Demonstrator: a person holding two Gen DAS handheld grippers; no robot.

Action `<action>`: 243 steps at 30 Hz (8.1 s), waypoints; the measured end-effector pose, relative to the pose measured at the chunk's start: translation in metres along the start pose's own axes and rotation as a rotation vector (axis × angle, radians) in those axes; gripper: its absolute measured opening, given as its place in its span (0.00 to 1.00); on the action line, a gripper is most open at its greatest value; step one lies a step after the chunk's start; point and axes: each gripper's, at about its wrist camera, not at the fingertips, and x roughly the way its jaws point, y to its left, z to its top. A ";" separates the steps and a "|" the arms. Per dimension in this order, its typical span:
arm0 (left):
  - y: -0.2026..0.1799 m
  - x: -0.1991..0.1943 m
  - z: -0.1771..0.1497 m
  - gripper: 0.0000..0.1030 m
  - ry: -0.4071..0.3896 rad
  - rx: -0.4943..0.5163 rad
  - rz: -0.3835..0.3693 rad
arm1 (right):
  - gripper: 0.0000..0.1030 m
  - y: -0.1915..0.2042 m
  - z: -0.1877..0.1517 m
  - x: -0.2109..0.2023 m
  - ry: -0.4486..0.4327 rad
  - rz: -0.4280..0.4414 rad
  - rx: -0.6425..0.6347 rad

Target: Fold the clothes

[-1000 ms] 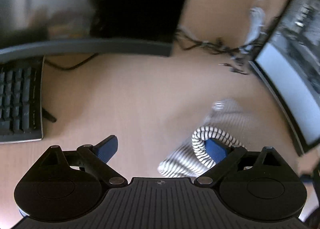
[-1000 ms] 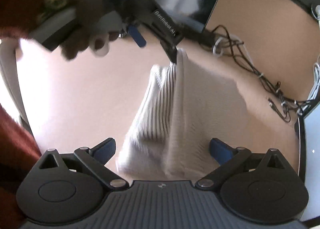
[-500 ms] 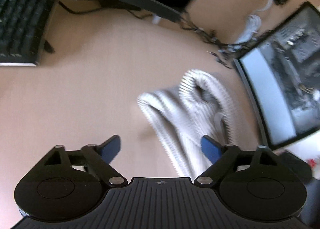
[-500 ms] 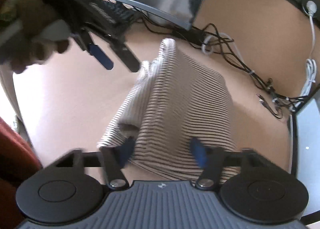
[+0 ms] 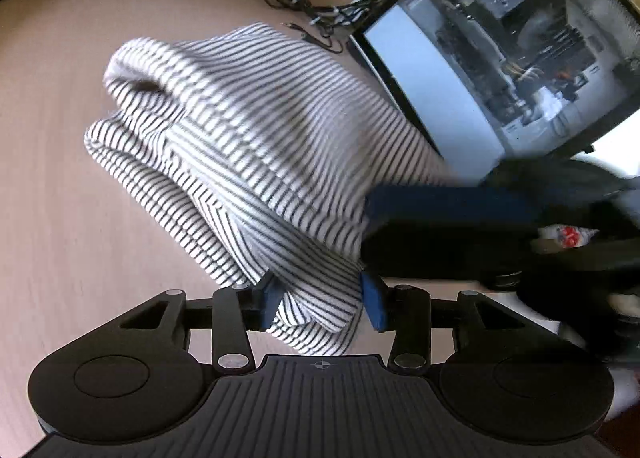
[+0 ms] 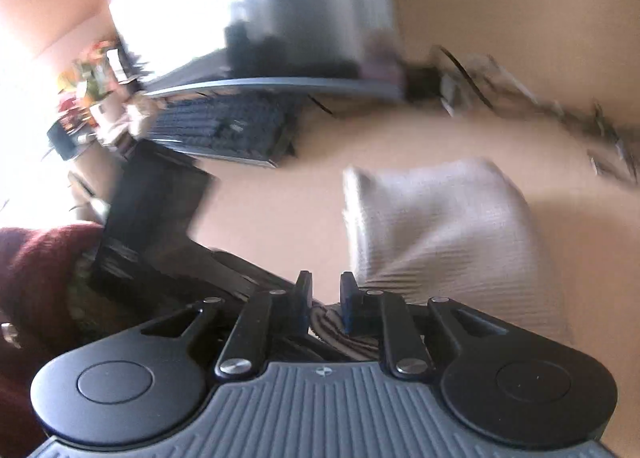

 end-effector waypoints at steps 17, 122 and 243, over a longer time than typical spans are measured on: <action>-0.011 -0.066 0.061 0.68 -0.238 0.048 0.038 | 0.16 -0.004 -0.036 0.053 0.045 -0.058 0.014; 0.014 -0.037 0.036 0.86 -0.085 0.235 0.319 | 0.61 0.000 -0.016 0.000 -0.048 -0.038 -0.130; -0.013 -0.051 -0.028 0.88 -0.212 -0.186 0.505 | 0.70 -0.090 0.002 0.074 0.041 0.207 0.076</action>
